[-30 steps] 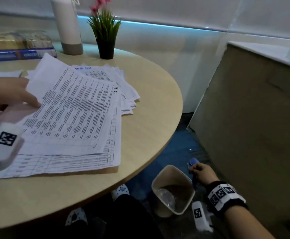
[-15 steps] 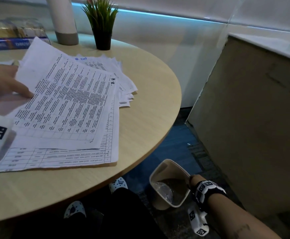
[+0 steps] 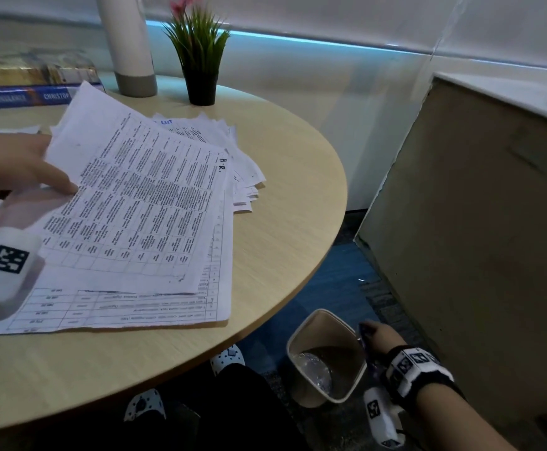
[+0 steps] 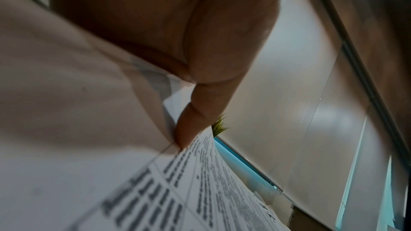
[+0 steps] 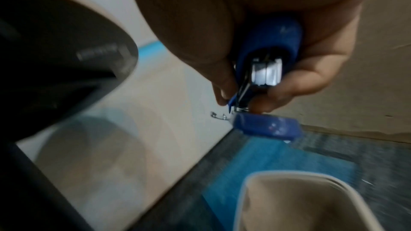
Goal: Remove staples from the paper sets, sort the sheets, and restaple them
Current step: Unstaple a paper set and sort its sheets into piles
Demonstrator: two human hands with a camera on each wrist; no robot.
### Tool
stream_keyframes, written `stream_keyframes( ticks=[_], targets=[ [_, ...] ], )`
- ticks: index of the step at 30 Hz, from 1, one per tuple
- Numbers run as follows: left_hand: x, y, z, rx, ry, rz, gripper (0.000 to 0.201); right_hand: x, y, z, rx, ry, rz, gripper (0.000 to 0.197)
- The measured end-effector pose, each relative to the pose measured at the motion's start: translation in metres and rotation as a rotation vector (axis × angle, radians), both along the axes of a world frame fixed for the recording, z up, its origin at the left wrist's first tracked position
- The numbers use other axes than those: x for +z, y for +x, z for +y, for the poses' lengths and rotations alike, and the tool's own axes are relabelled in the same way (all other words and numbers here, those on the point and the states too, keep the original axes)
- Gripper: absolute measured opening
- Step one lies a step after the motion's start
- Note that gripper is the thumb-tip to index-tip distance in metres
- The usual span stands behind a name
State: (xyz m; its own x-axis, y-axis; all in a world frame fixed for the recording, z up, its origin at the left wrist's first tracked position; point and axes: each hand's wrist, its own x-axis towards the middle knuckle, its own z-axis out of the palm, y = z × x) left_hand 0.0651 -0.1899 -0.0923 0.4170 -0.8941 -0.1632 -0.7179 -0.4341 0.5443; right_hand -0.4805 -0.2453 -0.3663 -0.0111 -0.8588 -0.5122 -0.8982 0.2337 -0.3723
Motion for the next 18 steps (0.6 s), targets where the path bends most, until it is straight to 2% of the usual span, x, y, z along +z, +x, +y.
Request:
stream_keyframes(
  ticks=[2, 5, 7, 10, 12, 14, 18],
  targets=[
    [0.0, 0.009, -0.003, -0.037, 0.012, 0.106, 0.035, 0.034, 0.002, 0.006, -0.156, -0.196, -0.189, 0.045],
    [0.003, 0.008, -0.002, -0.023, 0.029, 0.165, 0.037, 0.113, 0.018, 0.01, -0.246, -0.501, -0.379, 0.05],
    [0.006, 0.0, 0.001, -0.008, 0.026, 0.189, 0.037, 0.177, 0.039, 0.01, -0.206, -0.699, -0.496, 0.052],
    [0.009, -0.005, 0.004, -0.018, 0.037, 0.17, 0.035, 0.26, 0.072, 0.003, -0.076, -0.824, -0.543, 0.047],
    [0.011, -0.006, 0.007, -0.017, 0.026, 0.17, 0.034, 0.299, 0.099, -0.015, 0.058, -0.849, -0.483, 0.045],
    [0.014, -0.008, 0.009, -0.017, 0.021, 0.147, 0.034, 0.325, 0.13, -0.042, 0.207, -0.821, -0.321, 0.048],
    [0.018, -0.013, 0.011, -0.014, 0.021, 0.093, 0.036, 0.326, 0.186, -0.099, 0.475, -0.552, -0.121, 0.039]
  ],
)
